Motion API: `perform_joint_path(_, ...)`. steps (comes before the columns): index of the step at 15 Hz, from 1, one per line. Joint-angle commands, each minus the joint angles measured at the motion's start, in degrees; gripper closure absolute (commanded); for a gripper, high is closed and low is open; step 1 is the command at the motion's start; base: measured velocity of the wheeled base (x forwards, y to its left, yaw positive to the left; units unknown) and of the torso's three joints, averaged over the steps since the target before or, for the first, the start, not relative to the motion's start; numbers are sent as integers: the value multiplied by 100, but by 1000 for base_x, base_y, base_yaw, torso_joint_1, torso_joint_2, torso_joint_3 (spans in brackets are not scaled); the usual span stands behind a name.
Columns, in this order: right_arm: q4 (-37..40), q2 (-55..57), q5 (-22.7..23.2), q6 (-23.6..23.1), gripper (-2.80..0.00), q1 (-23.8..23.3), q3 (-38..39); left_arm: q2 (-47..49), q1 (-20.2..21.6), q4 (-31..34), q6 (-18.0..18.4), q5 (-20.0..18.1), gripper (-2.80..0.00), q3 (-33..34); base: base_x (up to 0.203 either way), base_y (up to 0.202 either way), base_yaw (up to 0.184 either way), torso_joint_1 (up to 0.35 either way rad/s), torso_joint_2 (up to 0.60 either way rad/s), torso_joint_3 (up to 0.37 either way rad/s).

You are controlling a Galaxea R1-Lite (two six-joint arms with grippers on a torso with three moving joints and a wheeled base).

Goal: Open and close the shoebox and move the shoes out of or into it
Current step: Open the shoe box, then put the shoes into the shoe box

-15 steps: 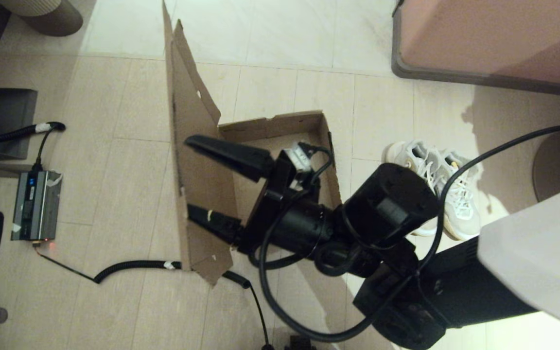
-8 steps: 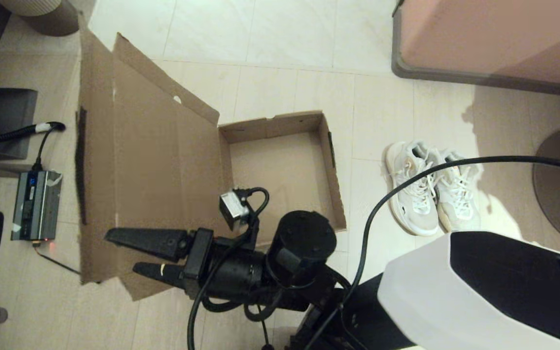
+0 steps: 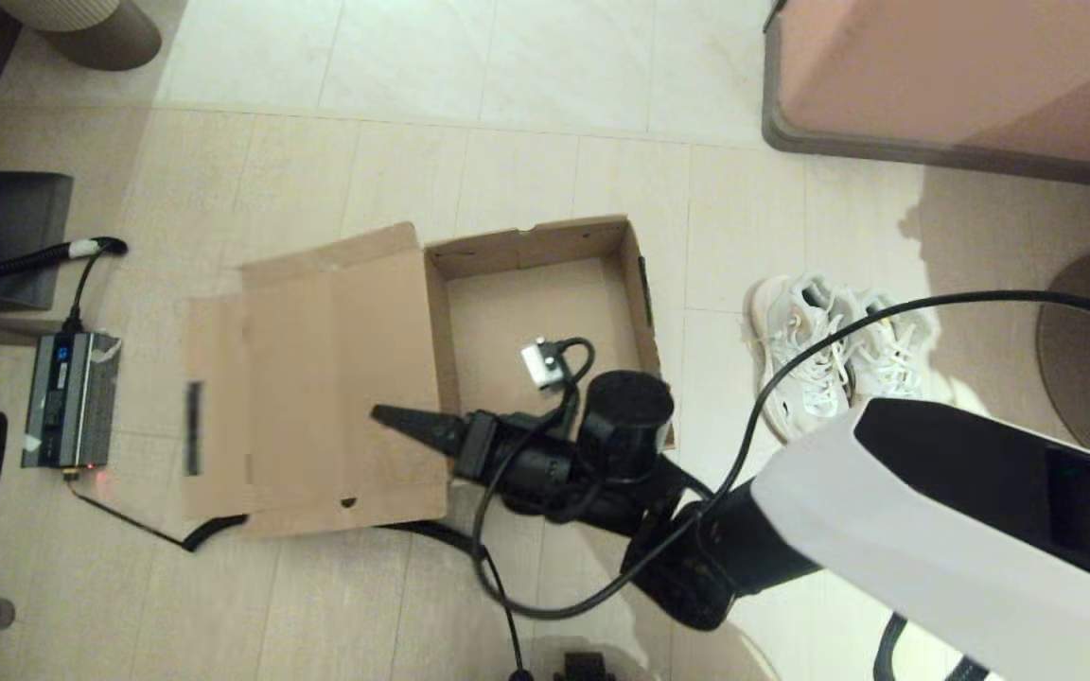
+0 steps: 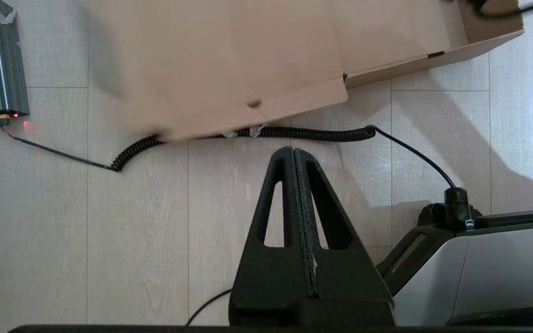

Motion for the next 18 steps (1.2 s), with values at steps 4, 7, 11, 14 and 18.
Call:
perform_joint_path(4, 780, -321, -1084, -3002, -280, -1467, -22, 7, 1, -2, 1, 0, 0, 44, 0, 0, 0, 0, 0, 0)
perform_joint_path(7, 1118, -727, -1488, -3768, -280, -1596, -11, 7, 1, -2, 1, 0, 0, 44, 0, 0, 0, 0, 0, 0)
perform_joint_path(11, 2023, -633, -2309, -4709, -280, -1768, -327, 7, 1, -2, 1, 0, 0, 44, 0, 0, 0, 0, 0, 0)
perform_joint_path(14, 2267, -98, -2870, -5007, -280, -1823, -985, 7, 1, -2, 1, 0, 0, 44, 0, 0, 0, 0, 0, 0)
perform_joint_path(18, 2779, 473, -4198, -5479, -280, -1836, -1887, 7, 10, -2, 1, -2, 0, 44, 0, 0, 0, 0, 0, 0)
